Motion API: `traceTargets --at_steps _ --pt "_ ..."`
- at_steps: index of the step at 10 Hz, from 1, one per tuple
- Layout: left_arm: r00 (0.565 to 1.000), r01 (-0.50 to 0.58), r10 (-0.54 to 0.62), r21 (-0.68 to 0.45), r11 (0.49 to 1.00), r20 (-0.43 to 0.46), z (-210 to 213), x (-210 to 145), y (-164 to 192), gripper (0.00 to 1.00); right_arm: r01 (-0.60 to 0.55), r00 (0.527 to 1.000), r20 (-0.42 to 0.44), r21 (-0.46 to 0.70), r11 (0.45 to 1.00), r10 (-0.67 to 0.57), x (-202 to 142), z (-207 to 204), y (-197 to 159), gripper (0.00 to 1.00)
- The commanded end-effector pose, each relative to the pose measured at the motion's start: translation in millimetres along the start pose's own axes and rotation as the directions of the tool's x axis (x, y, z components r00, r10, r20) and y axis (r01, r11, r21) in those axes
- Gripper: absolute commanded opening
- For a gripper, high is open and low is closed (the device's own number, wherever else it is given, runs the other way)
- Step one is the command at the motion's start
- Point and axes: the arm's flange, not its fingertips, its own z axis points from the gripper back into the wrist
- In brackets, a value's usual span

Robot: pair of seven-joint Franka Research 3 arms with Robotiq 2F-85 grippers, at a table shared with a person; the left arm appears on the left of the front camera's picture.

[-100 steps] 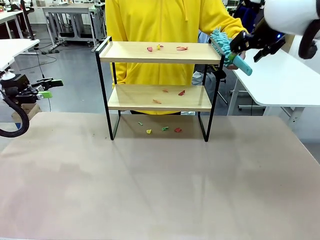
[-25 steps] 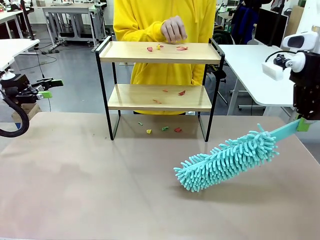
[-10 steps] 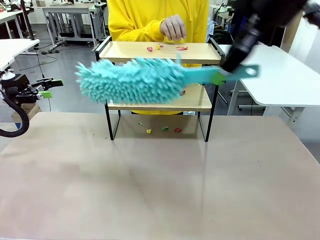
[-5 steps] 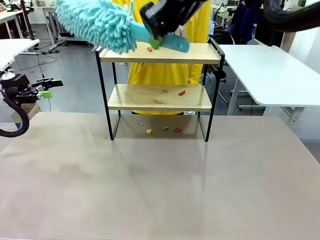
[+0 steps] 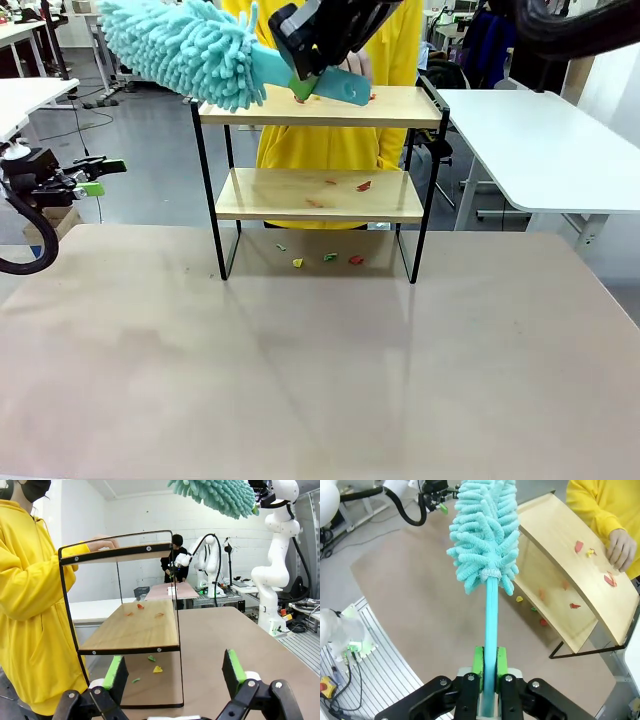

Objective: Clean the shelf.
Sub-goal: Clean the specific section of the Shelf indicated by the human with the Duster.

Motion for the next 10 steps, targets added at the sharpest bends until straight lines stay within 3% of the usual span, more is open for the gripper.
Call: traceTargets --at_steps 1,4,6,8,10 --pt "1.000 0.007 -0.007 0.001 1.000 -0.005 0.3 3.1 -0.2 1.00 0.002 1.000 0.000 0.000 1.000 -0.002 0.5 -0.5 -0.6 0.13" --pt "1.000 0.007 -0.007 0.001 1.000 -0.005 0.3 3.1 -0.2 1.00 0.256 0.967 0.046 -0.206 0.945 -0.252 78.5 -18.9 27.3 0.13" --pt "1.000 0.007 -0.007 0.001 1.000 -0.005 0.3 3.1 -0.2 1.00 0.399 0.914 0.054 -0.293 0.869 -0.401 127.7 -46.6 40.6 0.13" --pt "1.000 0.007 -0.007 0.001 1.000 -0.005 0.3 3.1 -0.2 1.00 0.489 0.865 0.075 -0.350 0.799 -0.496 160.1 -70.4 48.4 0.13" --pt "1.000 0.007 -0.007 0.001 1.000 -0.005 0.3 3.1 -0.2 1.00 0.518 0.845 0.072 -0.352 0.779 -0.530 176.3 -95.5 54.3 0.13"
